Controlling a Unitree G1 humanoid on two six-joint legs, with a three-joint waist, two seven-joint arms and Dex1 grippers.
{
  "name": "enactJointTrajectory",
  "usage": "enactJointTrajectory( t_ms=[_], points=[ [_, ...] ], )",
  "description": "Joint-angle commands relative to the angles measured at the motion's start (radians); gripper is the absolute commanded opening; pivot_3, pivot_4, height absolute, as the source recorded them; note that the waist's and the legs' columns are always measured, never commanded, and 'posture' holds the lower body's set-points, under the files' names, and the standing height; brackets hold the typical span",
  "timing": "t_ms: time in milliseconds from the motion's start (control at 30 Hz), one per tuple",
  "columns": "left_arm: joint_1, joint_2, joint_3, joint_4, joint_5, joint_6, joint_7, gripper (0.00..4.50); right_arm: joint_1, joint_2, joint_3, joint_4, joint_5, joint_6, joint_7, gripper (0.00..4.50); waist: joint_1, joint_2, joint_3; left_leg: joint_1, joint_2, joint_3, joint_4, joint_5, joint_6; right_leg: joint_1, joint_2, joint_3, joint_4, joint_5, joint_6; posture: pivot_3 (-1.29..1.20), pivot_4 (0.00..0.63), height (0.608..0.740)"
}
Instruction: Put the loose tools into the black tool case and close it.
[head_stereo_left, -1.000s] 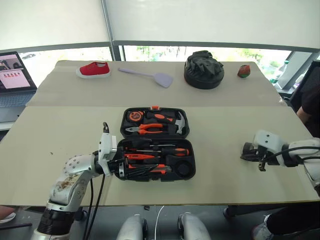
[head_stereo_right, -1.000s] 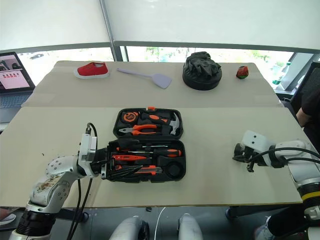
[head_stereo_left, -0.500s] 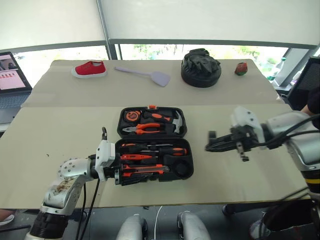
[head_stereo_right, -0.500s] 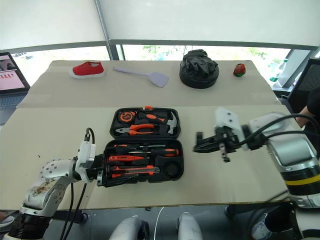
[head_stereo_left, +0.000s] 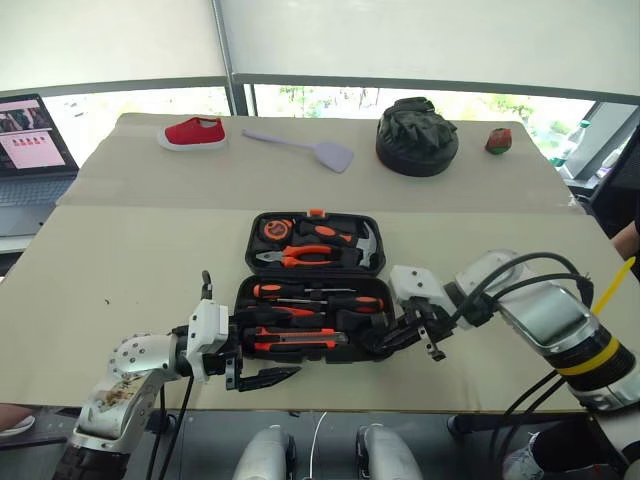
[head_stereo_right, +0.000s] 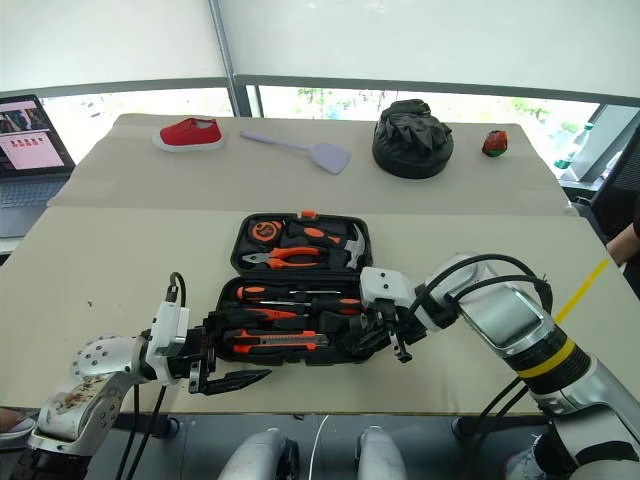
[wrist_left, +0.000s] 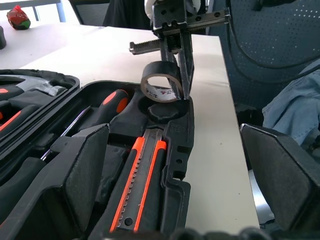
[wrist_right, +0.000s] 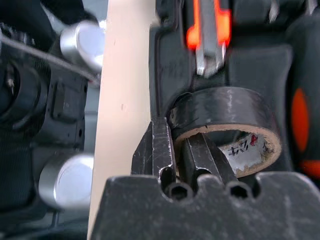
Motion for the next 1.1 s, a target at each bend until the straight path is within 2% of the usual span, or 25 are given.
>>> enactJointTrajectory(
  t_ms=[33, 200, 267, 333, 467, 533, 633, 733, 900, 967, 1000, 1100],
  points=[
    [0.010, 0.000, 0.017, -0.043, -0.016, -0.014, 0.017, 4.50, -0.029, -0.020, 0.038, 0.007, -0.054, 0.034, 0.017, 0.02, 0.001, 0.000, 0.000, 0.000, 0.000, 0.000, 0.001, 0.000, 0.000, 0.000, 0.000, 0.000, 0.000, 0.000, 0.000, 0.00, 0.150, 0.740],
    [0.036, -0.008, 0.010, -0.057, -0.009, -0.026, 0.032, 4.50, -0.059, -0.016, 0.071, -0.004, -0.071, 0.059, 0.028, 0.02, 0.001, 0.000, 0.000, 0.000, 0.000, 0.000, 0.002, 0.000, 0.000, 0.001, 0.000, 0.000, 0.000, 0.000, 0.000, 0.00, 0.150, 0.740],
    [0.041, -0.012, 0.009, -0.059, -0.007, -0.029, 0.039, 4.50, -0.067, -0.020, 0.073, -0.014, -0.069, 0.061, 0.041, 0.82, 0.002, 0.000, 0.000, 0.000, 0.000, 0.000, 0.002, 0.000, 0.000, 0.001, 0.000, 0.000, 0.000, 0.000, 0.000, 0.00, 0.150, 0.740],
    [0.043, -0.014, 0.010, -0.057, -0.005, -0.033, 0.042, 4.50, -0.075, -0.023, 0.072, -0.017, -0.075, 0.052, 0.049, 1.31, 0.001, 0.000, 0.000, 0.000, 0.000, 0.000, 0.002, 0.000, 0.000, 0.001, 0.000, 0.000, 0.000, 0.000, 0.000, 0.00, 0.150, 0.740],
    [0.039, -0.017, 0.008, -0.041, 0.000, -0.048, 0.041, 4.50, -0.089, -0.038, 0.063, -0.028, -0.072, 0.043, 0.080, 2.79, -0.001, 0.000, 0.000, 0.000, 0.000, 0.000, 0.002, 0.000, 0.000, 0.000, 0.001, 0.000, 0.000, 0.000, 0.000, 0.00, 0.150, 0.740],
    [0.034, -0.019, 0.006, -0.034, 0.002, -0.054, 0.042, 4.50, -0.093, -0.042, 0.059, -0.031, -0.072, 0.040, 0.089, 3.32, 0.000, 0.000, 0.000, 0.000, 0.000, 0.000, 0.002, 0.000, 0.000, 0.000, 0.001, 0.000, 0.000, 0.000, 0.000, 0.00, 0.150, 0.740],
    [0.024, -0.021, 0.004, -0.023, 0.004, -0.060, 0.043, 4.50, -0.104, -0.049, 0.041, -0.042, -0.050, 0.045, 0.114, 4.40, -0.002, 0.000, 0.000, 0.000, 0.000, 0.000, 0.002, 0.000, 0.000, 0.000, 0.001, 0.001, 0.000, 0.000, 0.000, 0.00, 0.150, 0.740],
    [0.021, -0.021, 0.003, -0.017, 0.007, -0.064, 0.044, 4.50, -0.110, -0.069, 0.006, -0.045, -0.012, 0.037, 0.146, 4.47, -0.002, 0.000, 0.000, 0.000, 0.001, 0.000, 0.002, 0.000, 0.000, 0.000, 0.001, 0.001, 0.000, 0.000, 0.000, 0.00, 0.150, 0.740],
    [0.023, -0.038, 0.048, -0.017, -0.036, -0.033, 0.095, 4.50, -0.075, -0.088, -0.169, -0.029, 0.163, 0.066, 0.173, 4.47, -0.001, 0.000, 0.000, -0.001, 0.001, 0.000, 0.001, 0.000, 0.000, 0.000, 0.001, 0.001, 0.000, 0.000, 0.000, 0.00, 0.150, 0.740],
    [0.024, -0.041, 0.107, -0.006, -0.072, 0.026, 0.168, 4.50, -0.024, -0.087, -0.280, 0.029, 0.212, 0.038, 0.136, 4.47, 0.001, -0.001, 0.000, -0.001, 0.001, 0.000, 0.001, 0.000, 0.000, 0.000, 0.001, 0.000, 0.000, 0.000, 0.000, 0.00, 0.150, 0.740],
    [0.027, -0.031, 0.143, 0.010, -0.087, 0.064, 0.199, 4.50, 0.011, -0.056, -0.351, 0.080, 0.217, 0.011, 0.064, 4.47, 0.002, -0.002, 0.000, -0.001, 0.001, -0.001, 0.001, 0.000, 0.000, 0.001, 0.001, 0.000, 0.000, 0.000, 0.000, 0.00, 0.150, 0.740],
    [0.018, -0.016, 0.221, 0.059, -0.105, 0.125, 0.270, 4.50, 0.081, -0.009, -0.430, 0.196, 0.142, -0.073, -0.098, 4.47, 0.000, -0.002, 0.000, 0.000, 0.001, -0.001, 0.001, 0.000, 0.000, 0.001, 0.001, 0.000, 0.000, 0.001, 0.000, 0.00, 0.150, 0.740]
  ],
)
